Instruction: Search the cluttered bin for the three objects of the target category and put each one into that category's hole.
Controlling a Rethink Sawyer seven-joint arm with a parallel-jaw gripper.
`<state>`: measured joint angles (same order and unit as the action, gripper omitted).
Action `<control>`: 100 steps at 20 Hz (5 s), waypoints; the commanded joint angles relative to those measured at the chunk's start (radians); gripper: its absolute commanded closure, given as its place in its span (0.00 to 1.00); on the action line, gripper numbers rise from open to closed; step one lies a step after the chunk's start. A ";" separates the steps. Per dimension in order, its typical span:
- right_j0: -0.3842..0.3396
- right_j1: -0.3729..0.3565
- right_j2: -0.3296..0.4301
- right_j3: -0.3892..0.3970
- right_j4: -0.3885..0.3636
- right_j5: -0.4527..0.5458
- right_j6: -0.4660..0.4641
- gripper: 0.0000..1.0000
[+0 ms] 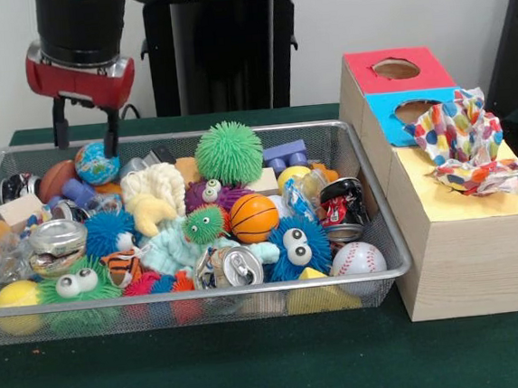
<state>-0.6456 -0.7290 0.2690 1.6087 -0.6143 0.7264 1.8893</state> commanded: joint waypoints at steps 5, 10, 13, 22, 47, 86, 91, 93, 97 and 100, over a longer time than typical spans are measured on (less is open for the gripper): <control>-0.085 0.084 0.170 -0.072 -0.123 0.007 -0.403 0.00; -0.128 0.106 0.212 -0.109 -0.158 0.030 -0.465 0.00; -0.152 0.115 0.236 -0.122 -0.162 0.043 -0.503 0.00; -0.162 0.165 0.227 -0.155 -0.185 0.004 -0.487 0.00; -0.126 0.166 0.172 -0.080 -0.264 -0.074 -0.415 0.00; -0.151 0.131 0.143 0.073 -0.311 -0.165 -0.294 0.00; -0.147 0.174 0.129 0.050 -0.330 -0.183 -0.291 0.00; -0.147 0.186 0.125 0.039 -0.335 -0.179 -0.301 0.00; -0.163 0.207 0.139 0.018 -0.346 -0.179 -0.345 0.00; -0.188 0.211 0.159 0.011 -0.349 -0.173 -0.398 0.00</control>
<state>-0.8072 -0.5696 0.4101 1.6199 -0.8925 0.5792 1.6701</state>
